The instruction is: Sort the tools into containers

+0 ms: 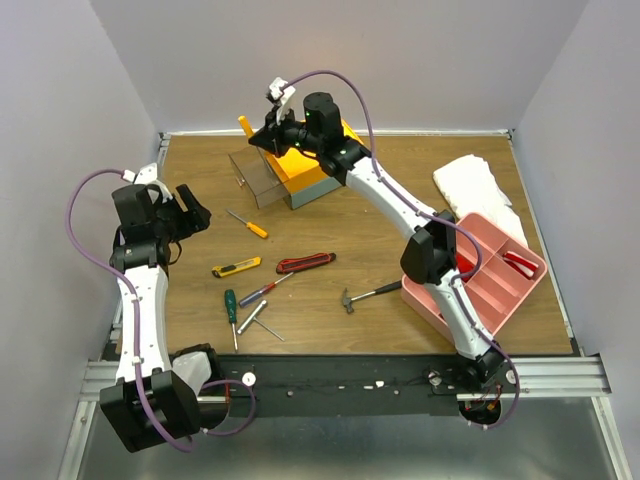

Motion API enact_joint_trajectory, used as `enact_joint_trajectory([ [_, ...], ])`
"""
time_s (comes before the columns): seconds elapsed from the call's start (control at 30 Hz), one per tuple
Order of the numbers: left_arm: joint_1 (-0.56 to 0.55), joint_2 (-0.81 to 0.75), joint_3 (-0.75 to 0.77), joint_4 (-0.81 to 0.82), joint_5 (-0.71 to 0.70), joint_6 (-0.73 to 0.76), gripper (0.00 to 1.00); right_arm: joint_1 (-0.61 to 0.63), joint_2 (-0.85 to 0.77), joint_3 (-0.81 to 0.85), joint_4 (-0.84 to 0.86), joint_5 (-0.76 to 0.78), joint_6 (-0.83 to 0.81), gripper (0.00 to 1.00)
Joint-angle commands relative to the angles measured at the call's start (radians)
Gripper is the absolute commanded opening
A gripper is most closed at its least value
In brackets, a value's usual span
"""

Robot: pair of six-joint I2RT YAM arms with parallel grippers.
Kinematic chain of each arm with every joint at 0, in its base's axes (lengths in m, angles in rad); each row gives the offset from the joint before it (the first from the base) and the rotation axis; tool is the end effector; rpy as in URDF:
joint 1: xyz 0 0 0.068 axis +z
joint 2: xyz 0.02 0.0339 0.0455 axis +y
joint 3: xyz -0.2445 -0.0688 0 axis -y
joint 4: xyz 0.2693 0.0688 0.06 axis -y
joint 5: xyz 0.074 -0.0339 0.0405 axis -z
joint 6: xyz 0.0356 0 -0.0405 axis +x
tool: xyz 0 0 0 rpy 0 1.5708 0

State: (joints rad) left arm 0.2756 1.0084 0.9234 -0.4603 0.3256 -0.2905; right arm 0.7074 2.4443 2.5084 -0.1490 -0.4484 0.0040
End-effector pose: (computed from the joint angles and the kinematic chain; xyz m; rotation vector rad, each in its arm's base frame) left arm 0.2486 0.0585 0.3014 -0.3991 2.0658 -0.3529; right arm 0.4293 0.3874 0.3386 -0.9154 1.4660 0.9027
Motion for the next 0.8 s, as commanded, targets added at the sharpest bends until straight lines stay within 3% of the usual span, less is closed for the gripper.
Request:
enact_joint_trajectory([
  [0.0,0.007,-0.022,-0.014,-0.012,0.027,-0.041,0.81,0.014,0.031,-0.045,0.080,0.068,-0.147,0.01],
  [0.2,0.008,-0.024,-0.012,-0.014,0.041,-0.041,0.81,0.020,0.074,-0.034,0.088,0.076,-0.202,0.04],
  [0.37,0.007,-0.021,-0.027,0.002,0.043,-0.021,0.81,0.040,0.055,-0.124,0.123,0.096,-0.251,0.09],
  [0.43,0.007,0.001,-0.024,-0.001,0.033,-0.012,0.81,0.046,0.056,-0.138,0.109,0.117,-0.259,0.17],
  [0.53,0.007,0.028,-0.006,-0.014,0.027,-0.007,0.80,0.046,0.038,-0.167,0.092,0.148,-0.266,0.38],
  [0.63,0.007,0.042,-0.001,-0.011,0.035,-0.009,0.80,0.049,-0.001,-0.201,0.086,0.171,-0.283,0.52],
  [0.77,0.007,0.041,-0.020,0.025,0.046,-0.012,0.80,0.047,-0.079,-0.249,0.083,0.198,-0.294,0.63],
])
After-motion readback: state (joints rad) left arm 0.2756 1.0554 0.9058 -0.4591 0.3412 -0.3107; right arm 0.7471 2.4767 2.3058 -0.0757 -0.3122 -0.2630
